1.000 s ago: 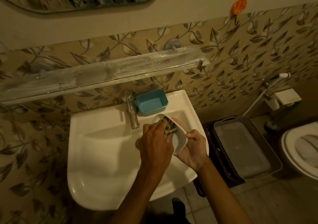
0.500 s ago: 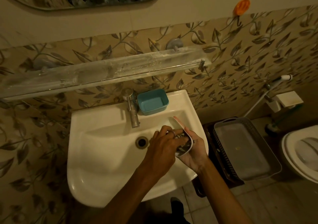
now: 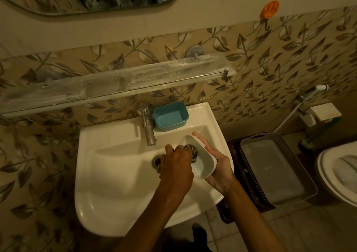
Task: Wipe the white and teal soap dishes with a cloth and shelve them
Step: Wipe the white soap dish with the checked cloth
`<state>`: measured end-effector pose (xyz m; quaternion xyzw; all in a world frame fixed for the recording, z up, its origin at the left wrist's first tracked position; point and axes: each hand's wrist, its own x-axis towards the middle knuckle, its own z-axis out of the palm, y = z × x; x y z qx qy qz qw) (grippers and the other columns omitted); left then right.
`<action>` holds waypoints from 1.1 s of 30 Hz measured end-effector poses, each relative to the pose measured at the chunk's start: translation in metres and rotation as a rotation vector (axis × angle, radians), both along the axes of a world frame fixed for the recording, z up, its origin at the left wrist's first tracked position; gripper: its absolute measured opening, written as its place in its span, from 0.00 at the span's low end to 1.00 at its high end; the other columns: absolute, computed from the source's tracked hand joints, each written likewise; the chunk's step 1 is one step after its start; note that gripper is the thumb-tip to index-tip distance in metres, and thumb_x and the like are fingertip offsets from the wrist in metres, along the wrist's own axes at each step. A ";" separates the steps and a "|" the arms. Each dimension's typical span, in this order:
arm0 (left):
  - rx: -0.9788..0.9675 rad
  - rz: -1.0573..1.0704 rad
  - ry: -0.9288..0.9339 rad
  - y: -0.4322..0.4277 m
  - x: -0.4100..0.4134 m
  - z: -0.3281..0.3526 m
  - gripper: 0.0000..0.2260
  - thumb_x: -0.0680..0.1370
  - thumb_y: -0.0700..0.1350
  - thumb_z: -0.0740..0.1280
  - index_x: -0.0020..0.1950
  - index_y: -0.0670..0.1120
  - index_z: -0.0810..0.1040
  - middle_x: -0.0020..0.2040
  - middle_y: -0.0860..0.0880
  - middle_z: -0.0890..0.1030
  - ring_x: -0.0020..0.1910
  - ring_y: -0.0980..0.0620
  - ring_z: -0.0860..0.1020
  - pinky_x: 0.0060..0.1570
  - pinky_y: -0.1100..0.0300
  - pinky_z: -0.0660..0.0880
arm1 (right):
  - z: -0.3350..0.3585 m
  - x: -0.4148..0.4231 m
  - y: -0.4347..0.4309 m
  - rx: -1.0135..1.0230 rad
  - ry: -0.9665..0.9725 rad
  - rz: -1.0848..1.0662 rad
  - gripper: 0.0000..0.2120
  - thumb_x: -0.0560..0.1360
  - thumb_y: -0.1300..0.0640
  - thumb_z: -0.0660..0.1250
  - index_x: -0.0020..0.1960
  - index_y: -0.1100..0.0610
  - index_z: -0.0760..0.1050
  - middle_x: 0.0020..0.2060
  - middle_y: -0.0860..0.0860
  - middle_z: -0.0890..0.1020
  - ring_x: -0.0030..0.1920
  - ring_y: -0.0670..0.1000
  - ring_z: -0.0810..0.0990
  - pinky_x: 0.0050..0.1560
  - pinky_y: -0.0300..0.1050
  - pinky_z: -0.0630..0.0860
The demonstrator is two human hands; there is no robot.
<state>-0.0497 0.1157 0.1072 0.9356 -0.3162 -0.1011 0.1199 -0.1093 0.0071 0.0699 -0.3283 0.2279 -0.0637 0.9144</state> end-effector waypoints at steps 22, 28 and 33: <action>-0.055 -0.262 0.149 0.008 -0.025 0.002 0.21 0.72 0.38 0.68 0.62 0.56 0.75 0.60 0.50 0.75 0.57 0.47 0.71 0.56 0.55 0.73 | -0.009 -0.007 -0.014 -0.062 0.012 0.035 0.23 0.76 0.53 0.58 0.70 0.49 0.71 0.63 0.54 0.79 0.62 0.59 0.78 0.56 0.53 0.78; 0.050 -0.367 -0.106 0.007 -0.017 0.003 0.19 0.73 0.40 0.69 0.62 0.52 0.74 0.61 0.46 0.75 0.56 0.43 0.66 0.52 0.48 0.68 | -0.008 -0.010 -0.017 -0.017 -0.006 0.102 0.24 0.76 0.52 0.58 0.71 0.50 0.69 0.67 0.60 0.74 0.61 0.61 0.77 0.54 0.55 0.78; 0.044 -0.292 -0.196 0.004 0.013 0.000 0.24 0.72 0.37 0.68 0.66 0.52 0.71 0.65 0.49 0.74 0.59 0.44 0.67 0.53 0.50 0.67 | -0.008 -0.013 -0.025 -0.060 -0.021 0.142 0.26 0.74 0.51 0.59 0.72 0.49 0.67 0.70 0.61 0.71 0.65 0.63 0.72 0.64 0.60 0.70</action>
